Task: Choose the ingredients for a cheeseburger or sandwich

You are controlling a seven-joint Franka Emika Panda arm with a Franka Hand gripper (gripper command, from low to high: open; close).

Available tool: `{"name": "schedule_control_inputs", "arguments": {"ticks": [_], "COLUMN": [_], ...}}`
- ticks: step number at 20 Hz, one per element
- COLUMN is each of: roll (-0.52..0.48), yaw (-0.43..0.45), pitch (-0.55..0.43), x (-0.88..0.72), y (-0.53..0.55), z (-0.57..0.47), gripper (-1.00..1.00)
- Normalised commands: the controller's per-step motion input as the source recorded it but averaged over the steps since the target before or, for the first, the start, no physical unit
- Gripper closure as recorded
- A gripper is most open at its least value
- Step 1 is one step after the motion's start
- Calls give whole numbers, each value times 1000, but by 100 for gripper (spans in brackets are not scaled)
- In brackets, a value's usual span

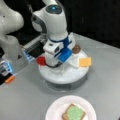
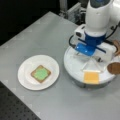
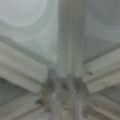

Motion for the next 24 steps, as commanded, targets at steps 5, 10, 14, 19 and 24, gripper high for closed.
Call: {"name": "schedule_control_inputs", "arguments": {"ticks": [5,10,14,19,24], "roll": [-122,-120,-122,-134,-127], "yaw": [153,166,172,188,191], "pitch": [-132,-137,-143,-162,-155], "x": [-176,-158,-142,-111,-98], "y": [-58,-62,-55,-66,-64], "z": [-74,-90,-89,-108,-112], "gripper": [-100,-100,-100,-100,-100]}}
